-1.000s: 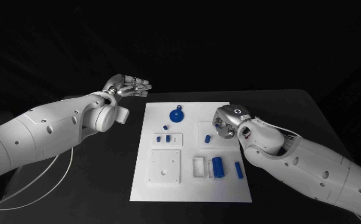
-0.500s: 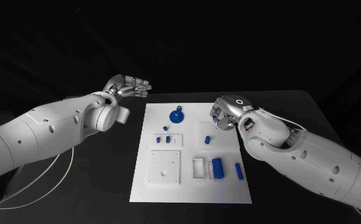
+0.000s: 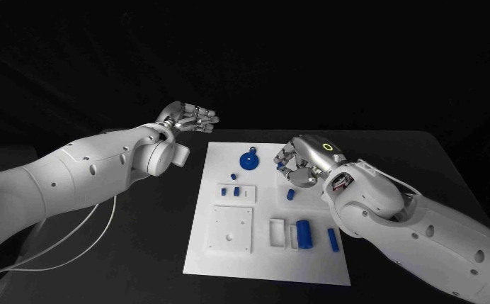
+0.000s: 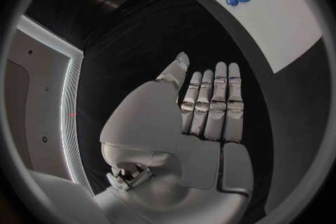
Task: Assemble the parts on the task board
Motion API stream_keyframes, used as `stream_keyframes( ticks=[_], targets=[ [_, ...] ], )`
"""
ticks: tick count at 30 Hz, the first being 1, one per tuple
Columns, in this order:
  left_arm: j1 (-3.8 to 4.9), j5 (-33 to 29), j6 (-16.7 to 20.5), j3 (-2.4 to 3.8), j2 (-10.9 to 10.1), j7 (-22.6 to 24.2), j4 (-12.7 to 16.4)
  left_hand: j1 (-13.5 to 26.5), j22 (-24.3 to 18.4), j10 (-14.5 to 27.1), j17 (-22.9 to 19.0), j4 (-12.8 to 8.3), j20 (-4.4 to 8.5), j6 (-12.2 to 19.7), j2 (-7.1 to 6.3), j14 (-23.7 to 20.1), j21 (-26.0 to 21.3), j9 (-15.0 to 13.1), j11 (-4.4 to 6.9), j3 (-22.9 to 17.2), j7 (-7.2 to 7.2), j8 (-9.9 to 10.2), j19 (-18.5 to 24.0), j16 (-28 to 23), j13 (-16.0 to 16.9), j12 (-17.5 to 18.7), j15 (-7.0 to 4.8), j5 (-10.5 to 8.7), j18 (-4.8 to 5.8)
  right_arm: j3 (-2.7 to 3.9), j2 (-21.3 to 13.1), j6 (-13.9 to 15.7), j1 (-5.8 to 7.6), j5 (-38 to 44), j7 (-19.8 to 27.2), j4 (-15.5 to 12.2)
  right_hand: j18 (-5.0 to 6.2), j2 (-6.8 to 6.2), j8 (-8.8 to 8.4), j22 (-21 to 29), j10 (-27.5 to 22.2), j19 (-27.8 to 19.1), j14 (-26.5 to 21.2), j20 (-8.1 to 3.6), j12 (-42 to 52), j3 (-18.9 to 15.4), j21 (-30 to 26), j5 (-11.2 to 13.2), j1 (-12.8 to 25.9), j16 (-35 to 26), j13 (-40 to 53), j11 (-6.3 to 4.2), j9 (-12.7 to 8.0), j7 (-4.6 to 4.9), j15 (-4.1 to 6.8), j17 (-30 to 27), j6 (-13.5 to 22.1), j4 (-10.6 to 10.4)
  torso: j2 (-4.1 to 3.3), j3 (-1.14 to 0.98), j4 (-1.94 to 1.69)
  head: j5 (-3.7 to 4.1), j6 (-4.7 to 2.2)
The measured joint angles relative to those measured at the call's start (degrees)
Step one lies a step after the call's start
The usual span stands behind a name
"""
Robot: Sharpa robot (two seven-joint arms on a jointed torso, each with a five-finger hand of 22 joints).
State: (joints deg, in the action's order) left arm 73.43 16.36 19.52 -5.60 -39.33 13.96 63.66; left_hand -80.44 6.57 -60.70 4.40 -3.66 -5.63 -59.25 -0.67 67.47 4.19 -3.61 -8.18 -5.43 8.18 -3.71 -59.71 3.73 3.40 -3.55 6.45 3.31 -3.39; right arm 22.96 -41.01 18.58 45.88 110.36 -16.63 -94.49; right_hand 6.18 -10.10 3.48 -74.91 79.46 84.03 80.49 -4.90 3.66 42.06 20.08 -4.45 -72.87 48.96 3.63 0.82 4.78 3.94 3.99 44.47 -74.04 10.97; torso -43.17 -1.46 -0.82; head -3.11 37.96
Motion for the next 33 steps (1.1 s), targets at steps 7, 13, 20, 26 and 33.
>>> stream_keyframes(
  ticks=[7, 13, 20, 26, 33],
  targets=[
    [0.00, 0.16, 0.16, 0.00, 1.97, 0.15, -1.89, -0.23, -0.12, 0.00, 0.00, 0.00, 0.00, 0.00, 0.22, 0.00, 0.00, 0.00, 0.00, 0.00, 0.00, 0.00, 0.00, 0.00, 0.00, 0.00, 0.00, 0.00, 0.00, -0.31, 2.32, 4.54, -3.11, -1.77, 2.72, -0.05, 0.00, 0.22, -0.01, 0.00, -0.01, 0.00, 0.00, 0.01, -0.01, -0.16, 0.00, -0.22, -0.22, -0.21, -0.01, 0.00, 0.01, 0.00, 0.00, 0.00, 0.00, -0.16, 0.34, 0.26, -0.12, -2.73, 0.52],
    [0.00, 0.23, 0.30, 0.00, 3.56, 0.27, -3.11, -0.23, -0.16, 0.00, 0.00, 0.00, 0.00, 0.00, 0.22, 0.00, 0.00, 0.00, 0.00, 0.00, 0.00, 0.00, 0.00, 0.00, 0.00, 0.00, 0.00, 0.00, -0.02, -2.17, 4.35, 6.06, -4.64, -1.72, 4.26, 1.13, 0.00, 0.37, -0.02, 0.00, -0.01, -0.01, 0.25, 0.02, -0.05, -0.16, 1.44, -0.22, -0.37, -0.44, -0.01, 0.00, 0.01, 0.00, 0.07, 0.08, 0.01, -0.15, 0.37, 0.41, -0.33, -4.65, 1.26],
    [0.00, 0.34, 0.34, 0.00, 5.13, 0.47, -3.88, -0.23, -0.18, 0.00, 0.00, 0.00, 0.00, 0.00, 0.22, 0.00, 0.00, 0.00, 0.00, 0.00, 0.00, 0.00, 0.00, 0.00, 0.00, 0.00, 0.00, 0.00, -0.02, -4.79, 6.05, 6.07, -5.21, -0.94, 5.08, 2.56, 0.00, 0.45, -0.06, 0.00, -0.02, -0.09, 0.27, 0.10, -0.06, -0.17, 1.68, -0.22, -0.45, -0.45, 0.00, 0.00, -0.01, 0.01, 0.06, 0.11, 0.02, -0.15, 0.35, 0.52, -0.37, -6.64, 2.60],
    [0.01, 0.43, 0.35, 0.00, 5.78, 0.59, -4.21, -0.23, -0.31, 0.00, -0.01, 0.00, 0.00, 0.00, 0.22, 0.00, 0.00, 0.00, 0.00, 0.00, 0.00, 0.00, 0.00, 0.00, 0.00, 0.00, 0.00, 0.00, -0.02, -6.96, 6.60, 5.19, -5.52, -0.22, 5.29, 3.27, 0.01, 0.44, -0.20, 0.00, -0.02, -0.10, 0.28, 0.11, -0.06, -0.48, 1.68, -0.49, -0.45, -0.67, 0.04, 0.00, -0.03, 0.02, 0.05, 0.14, 0.04, -0.15, 0.35, 0.54, -0.34, -7.50, 3.51],
    [0.01, 0.52, 0.34, 0.00, 6.09, 0.65, -4.44, -0.22, -0.32, 0.00, -0.01, 0.00, 0.00, 0.00, 0.23, 0.00, 0.00, 0.00, 0.00, 0.00, 0.00, 0.00, 0.01, 0.00, 0.00, 0.00, 0.00, 0.00, -0.03, -8.17, 7.23, 4.12, -5.97, 0.45, 5.32, 3.34, 0.01, 0.44, 0.00, 0.01, -0.02, -0.10, 0.35, 0.11, -0.08, -0.72, 1.68, -0.49, -0.45, -0.69, 0.04, 0.00, -0.16, 0.03, -0.03, 0.26, 0.06, 0.10, 0.35, 0.44, -0.27, -8.26, 4.20]
  ],
)
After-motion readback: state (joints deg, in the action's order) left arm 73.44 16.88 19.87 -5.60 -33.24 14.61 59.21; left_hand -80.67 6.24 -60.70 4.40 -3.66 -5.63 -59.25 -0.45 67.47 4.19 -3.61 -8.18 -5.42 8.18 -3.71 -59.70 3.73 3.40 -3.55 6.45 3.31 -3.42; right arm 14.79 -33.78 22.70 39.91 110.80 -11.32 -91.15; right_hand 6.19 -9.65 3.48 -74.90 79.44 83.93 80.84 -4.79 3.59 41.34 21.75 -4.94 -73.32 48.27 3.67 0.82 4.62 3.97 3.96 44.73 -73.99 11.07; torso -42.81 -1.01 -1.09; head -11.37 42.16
